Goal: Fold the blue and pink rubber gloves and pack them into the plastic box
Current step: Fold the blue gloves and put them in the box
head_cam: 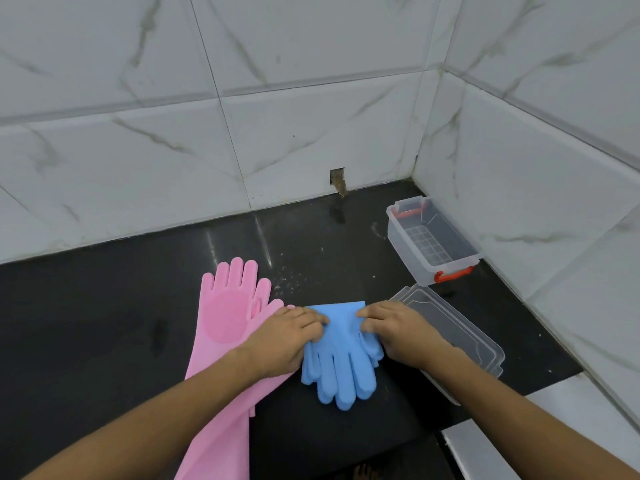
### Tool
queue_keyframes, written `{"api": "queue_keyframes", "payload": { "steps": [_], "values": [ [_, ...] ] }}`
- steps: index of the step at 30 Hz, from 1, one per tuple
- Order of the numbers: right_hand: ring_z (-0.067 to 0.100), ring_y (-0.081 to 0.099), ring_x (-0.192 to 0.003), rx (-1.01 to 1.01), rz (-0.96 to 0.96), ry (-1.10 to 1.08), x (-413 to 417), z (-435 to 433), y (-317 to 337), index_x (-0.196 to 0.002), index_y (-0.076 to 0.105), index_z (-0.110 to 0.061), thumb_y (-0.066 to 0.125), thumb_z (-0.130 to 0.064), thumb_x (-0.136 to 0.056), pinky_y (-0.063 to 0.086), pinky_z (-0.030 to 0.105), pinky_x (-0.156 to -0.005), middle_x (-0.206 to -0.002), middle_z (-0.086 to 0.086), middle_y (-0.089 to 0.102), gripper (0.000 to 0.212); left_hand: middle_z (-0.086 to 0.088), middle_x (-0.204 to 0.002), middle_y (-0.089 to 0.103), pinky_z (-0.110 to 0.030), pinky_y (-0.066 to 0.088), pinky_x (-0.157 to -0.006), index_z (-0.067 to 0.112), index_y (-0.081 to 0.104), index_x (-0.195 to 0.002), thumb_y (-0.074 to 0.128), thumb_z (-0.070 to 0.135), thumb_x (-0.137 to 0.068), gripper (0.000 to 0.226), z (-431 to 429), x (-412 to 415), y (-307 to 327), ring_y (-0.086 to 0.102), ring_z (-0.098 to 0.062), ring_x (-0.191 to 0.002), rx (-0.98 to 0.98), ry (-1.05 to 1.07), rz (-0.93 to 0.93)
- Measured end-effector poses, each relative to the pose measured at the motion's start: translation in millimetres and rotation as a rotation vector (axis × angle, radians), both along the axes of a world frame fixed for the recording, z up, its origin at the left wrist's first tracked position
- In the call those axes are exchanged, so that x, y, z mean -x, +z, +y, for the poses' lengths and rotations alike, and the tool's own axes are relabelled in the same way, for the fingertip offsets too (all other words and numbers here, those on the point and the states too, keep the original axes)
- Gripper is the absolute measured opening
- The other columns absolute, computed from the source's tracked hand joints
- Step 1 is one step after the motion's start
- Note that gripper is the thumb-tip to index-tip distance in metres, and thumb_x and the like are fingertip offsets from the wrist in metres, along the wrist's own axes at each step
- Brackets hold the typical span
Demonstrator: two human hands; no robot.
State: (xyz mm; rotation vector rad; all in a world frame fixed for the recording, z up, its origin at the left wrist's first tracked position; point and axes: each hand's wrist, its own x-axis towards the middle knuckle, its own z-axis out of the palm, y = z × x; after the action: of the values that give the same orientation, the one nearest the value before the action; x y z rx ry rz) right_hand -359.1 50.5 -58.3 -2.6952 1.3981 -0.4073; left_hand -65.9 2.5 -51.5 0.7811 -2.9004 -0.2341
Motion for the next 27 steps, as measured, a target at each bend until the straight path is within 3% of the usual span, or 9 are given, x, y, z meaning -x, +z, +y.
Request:
{"api": "queue_keyframes", "payload": {
  "steps": [5, 10, 12, 14, 15, 17, 21, 24, 27],
  "values": [
    [0.029, 0.070, -0.086, 0.004, -0.112, -0.190, -13, -9, 15, -0.077, 0.074, -0.020, 0.067, -0.005, -0.071, 0.055, 0.042, -0.076, -0.101, -0.002, 0.076, 0.018, 0.011, -0.133, 0.066, -0.042, 0.042, -0.101, 0.023, 0.069, -0.100, 0.058, 0.012, -0.079, 0.026, -13, 19, 29, 0.056, -0.018, -0.122, -0.197, 0.178, -0.050],
    [0.027, 0.053, -0.121, -0.333, 0.019, -0.426, -34, -21, 20, -0.133, 0.060, -0.022, 0.061, -0.029, -0.088, 0.038, 0.043, -0.101, -0.137, -0.001, 0.058, 0.046, -0.004, -0.139, 0.061, -0.046, 0.045, -0.105, 0.019, 0.047, -0.148, 0.070, 0.056, -0.085, 0.077, -32, 52, 34, 0.057, -0.030, -0.127, -0.319, 0.452, -0.243],
    [0.026, 0.050, -0.125, -0.389, 0.033, -0.466, -39, -25, 21, -0.139, 0.056, -0.023, 0.063, -0.033, -0.086, 0.036, 0.042, -0.103, -0.139, 0.000, 0.055, 0.054, -0.002, -0.123, 0.069, -0.041, 0.049, -0.096, 0.019, 0.060, -0.135, 0.076, 0.054, -0.081, 0.067, -42, 61, 34, 0.064, -0.028, -0.114, -0.432, 0.476, -0.298],
    [0.026, 0.049, -0.126, -0.440, -0.028, -0.515, -39, -29, 22, -0.143, 0.052, -0.023, 0.066, -0.034, -0.084, 0.035, 0.042, -0.105, -0.139, 0.000, 0.054, 0.062, 0.003, -0.090, 0.068, -0.033, 0.049, -0.077, 0.020, 0.071, -0.098, 0.084, 0.042, -0.079, 0.032, -52, 66, 34, 0.064, -0.021, -0.087, -0.635, 0.468, -0.225],
    [0.025, 0.048, -0.127, -0.480, -0.090, -0.541, -38, -29, 25, -0.146, 0.049, -0.023, 0.068, -0.033, -0.082, 0.035, 0.042, -0.106, -0.138, 0.000, 0.055, 0.068, 0.005, -0.077, 0.062, -0.030, 0.044, -0.070, 0.021, 0.068, -0.081, 0.086, 0.034, -0.080, 0.022, -55, 66, 36, 0.059, -0.019, -0.076, -0.721, 0.448, -0.176],
    [0.023, 0.051, -0.127, -0.569, -0.310, -0.602, -31, -28, 31, -0.150, 0.044, -0.022, 0.072, -0.029, -0.080, 0.042, 0.041, -0.107, -0.137, 0.000, 0.057, 0.076, 0.006, -0.073, 0.056, -0.030, 0.039, -0.068, 0.022, 0.061, -0.073, 0.086, 0.024, -0.082, 0.027, -62, 66, 44, 0.052, -0.015, -0.071, -0.869, 0.406, -0.078],
    [0.015, 0.070, -0.110, -0.757, -0.894, -0.607, -3, -22, 67, -0.131, 0.062, -0.020, 0.080, -0.023, -0.085, 0.058, 0.036, -0.093, -0.123, -0.002, 0.071, 0.050, 0.001, -0.089, 0.064, -0.033, 0.046, -0.073, 0.014, 0.065, -0.092, 0.083, 0.015, -0.087, 0.019, -79, 76, 80, 0.061, -0.013, -0.082, -1.032, 0.326, 0.170],
    [0.014, 0.073, -0.106, -0.809, -1.120, -0.580, 19, -15, 103, -0.126, 0.067, -0.025, 0.080, -0.027, -0.087, 0.060, 0.036, -0.090, -0.117, -0.005, 0.077, 0.042, 0.003, -0.085, 0.069, -0.027, 0.052, -0.064, 0.018, 0.064, -0.093, 0.083, 0.012, -0.088, 0.020, -96, 104, 117, 0.067, -0.009, -0.076, -1.085, 0.283, 0.328],
    [0.024, 0.074, -0.106, -0.751, -1.305, -0.627, 47, -17, 132, -0.122, 0.069, -0.012, 0.079, -0.018, -0.087, 0.059, 0.043, -0.091, -0.115, 0.005, 0.078, 0.037, 0.003, -0.085, 0.073, -0.024, 0.056, -0.061, 0.017, 0.062, -0.096, 0.081, 0.010, -0.090, 0.021, -116, 143, 147, 0.072, -0.010, -0.075, -1.110, 0.284, 0.452]
  ]
}}
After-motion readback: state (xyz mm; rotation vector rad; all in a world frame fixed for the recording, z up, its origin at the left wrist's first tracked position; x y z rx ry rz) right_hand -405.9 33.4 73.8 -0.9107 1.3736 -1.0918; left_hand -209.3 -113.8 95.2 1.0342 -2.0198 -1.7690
